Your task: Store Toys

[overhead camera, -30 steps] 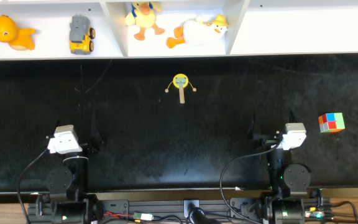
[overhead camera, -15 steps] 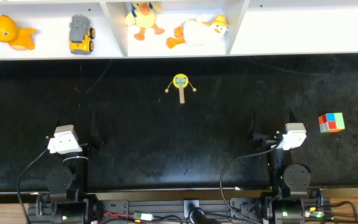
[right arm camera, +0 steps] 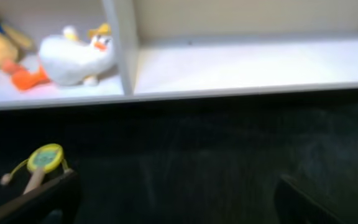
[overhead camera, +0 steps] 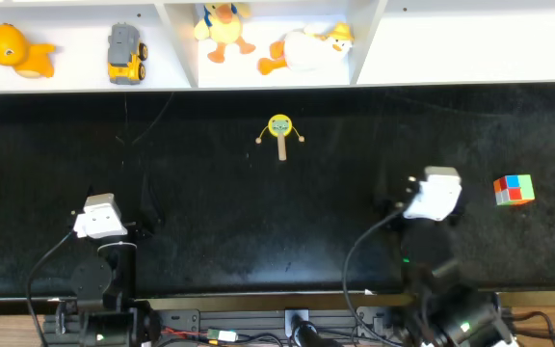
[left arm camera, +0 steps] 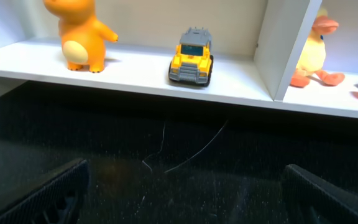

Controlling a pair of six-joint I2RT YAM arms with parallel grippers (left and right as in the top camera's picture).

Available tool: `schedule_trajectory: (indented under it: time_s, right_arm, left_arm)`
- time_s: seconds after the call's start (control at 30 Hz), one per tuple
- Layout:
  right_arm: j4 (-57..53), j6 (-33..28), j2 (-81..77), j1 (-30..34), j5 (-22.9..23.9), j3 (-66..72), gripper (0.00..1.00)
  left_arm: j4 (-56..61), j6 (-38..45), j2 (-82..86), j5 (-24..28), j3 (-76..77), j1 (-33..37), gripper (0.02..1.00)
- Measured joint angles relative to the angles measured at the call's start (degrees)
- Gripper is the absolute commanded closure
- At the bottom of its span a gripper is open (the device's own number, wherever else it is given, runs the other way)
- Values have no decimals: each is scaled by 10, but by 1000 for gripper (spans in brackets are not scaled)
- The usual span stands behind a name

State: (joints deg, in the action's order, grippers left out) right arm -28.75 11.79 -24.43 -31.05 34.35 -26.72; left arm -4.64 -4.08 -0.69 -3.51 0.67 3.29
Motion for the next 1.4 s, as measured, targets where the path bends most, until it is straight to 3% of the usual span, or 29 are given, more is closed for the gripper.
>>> schedule_trajectory:
  time_s: [0.1, 0.27, 0.47, 0.63, 1.07, 1.4]
  right_arm:
    - [-70, 72, -74, -86, 83, -62, 7]
    - [-153, 206, -192, -165, 145, -137, 7]
    - [-224, 358, -331, -182, 144, -234, 7]
    - [-228, 408, -426, -182, 108, -309, 7]
    - [-217, 437, -618, -165, -32, -390, 5]
    - [-157, 337, -720, -132, -126, -431, 3]
  left_arm:
    - [0, 0, 0, 0, 0, 0, 20]
    - [-1, 0, 0, 0, 0, 0, 20]
    - [-1, 0, 0, 0, 0, 0, 20]
    - [-1, 0, 0, 0, 0, 0, 20]
    - [-1, 0, 0, 0, 0, 0, 20]
    - [-1, 0, 0, 0, 0, 0, 20]
